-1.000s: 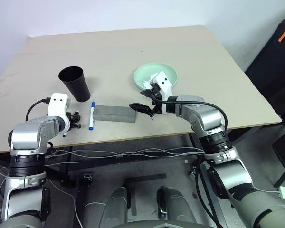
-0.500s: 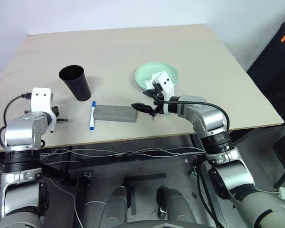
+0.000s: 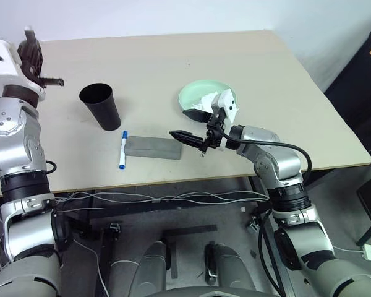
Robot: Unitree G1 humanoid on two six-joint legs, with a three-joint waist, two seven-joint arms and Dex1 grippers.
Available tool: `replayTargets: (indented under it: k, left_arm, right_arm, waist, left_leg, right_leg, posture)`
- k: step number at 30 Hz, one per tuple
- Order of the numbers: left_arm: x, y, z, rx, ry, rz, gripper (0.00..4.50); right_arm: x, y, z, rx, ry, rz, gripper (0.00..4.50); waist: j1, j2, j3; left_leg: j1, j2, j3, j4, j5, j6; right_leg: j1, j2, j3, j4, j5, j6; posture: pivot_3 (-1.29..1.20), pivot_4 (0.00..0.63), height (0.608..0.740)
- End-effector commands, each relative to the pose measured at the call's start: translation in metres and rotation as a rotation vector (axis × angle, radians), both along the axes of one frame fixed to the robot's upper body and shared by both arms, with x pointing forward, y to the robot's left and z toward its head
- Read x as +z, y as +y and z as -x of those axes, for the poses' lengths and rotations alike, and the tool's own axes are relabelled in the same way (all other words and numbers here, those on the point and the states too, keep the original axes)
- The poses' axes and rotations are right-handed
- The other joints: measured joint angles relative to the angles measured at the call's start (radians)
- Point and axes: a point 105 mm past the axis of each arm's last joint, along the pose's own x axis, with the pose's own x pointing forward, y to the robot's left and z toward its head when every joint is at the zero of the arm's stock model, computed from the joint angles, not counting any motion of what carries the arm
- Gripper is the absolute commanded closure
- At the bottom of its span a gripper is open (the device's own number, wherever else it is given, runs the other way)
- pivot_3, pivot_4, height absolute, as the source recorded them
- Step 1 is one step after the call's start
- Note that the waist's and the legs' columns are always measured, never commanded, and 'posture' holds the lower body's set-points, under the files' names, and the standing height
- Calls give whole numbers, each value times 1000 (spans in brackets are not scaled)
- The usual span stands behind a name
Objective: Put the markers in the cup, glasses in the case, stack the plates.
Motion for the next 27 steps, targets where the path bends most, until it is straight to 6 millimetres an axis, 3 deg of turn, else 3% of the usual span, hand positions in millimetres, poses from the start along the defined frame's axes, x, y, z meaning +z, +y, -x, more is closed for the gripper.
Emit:
replayTargets:
  k: [1, 4, 9, 15, 27]
  left_arm:
    - [19, -11, 2, -116, -131, -6, 4344]
    - [16, -24, -7, -177, -147, -16, 4344]
    - [-11, -44, -29, -199, -66, -72, 4344]
    - [-31, -44, -39, -132, 6, -120, 4344]
    - [-47, -38, -42, -98, 45, -82, 4344]
  right_arm:
    - [15, -2, 4, 0, -66, -31, 0]
    - [13, -2, 3, -14, -68, -21, 0]
    - [12, -6, 3, -32, -70, -9, 0]
    - [12, -14, 2, -65, -65, 3, 0]
    - [9, -16, 2, -91, -60, 19, 0]
  waist:
    - [-1, 0, 0]
    - [-1, 0, 0]
    - [-1, 0, 0]
    - [-2, 0, 0]
    - [-1, 0, 0]
  left_leg:
    - [0, 0, 0, 1, 0, 0]
    - [0, 0, 0, 3, 0, 0]
    - [0, 0, 0, 6, 0, 0]
    - [-1, 0, 0, 8, 0, 0]
    - [-1, 0, 0, 11, 0, 0]
  right_leg:
    - [0, 0, 0, 0, 0, 0]
    - [1, 0, 0, 0, 0, 3]
    - [2, 0, 0, 1, 1, 3]
    - [2, 0, 0, 2, 1, 4]
    - [2, 0, 0, 3, 2, 4]
  posture:
    - [0, 150, 740]
    - [0, 150, 740]
    - [0, 150, 740]
    - [0, 150, 740]
    - [0, 150, 740]
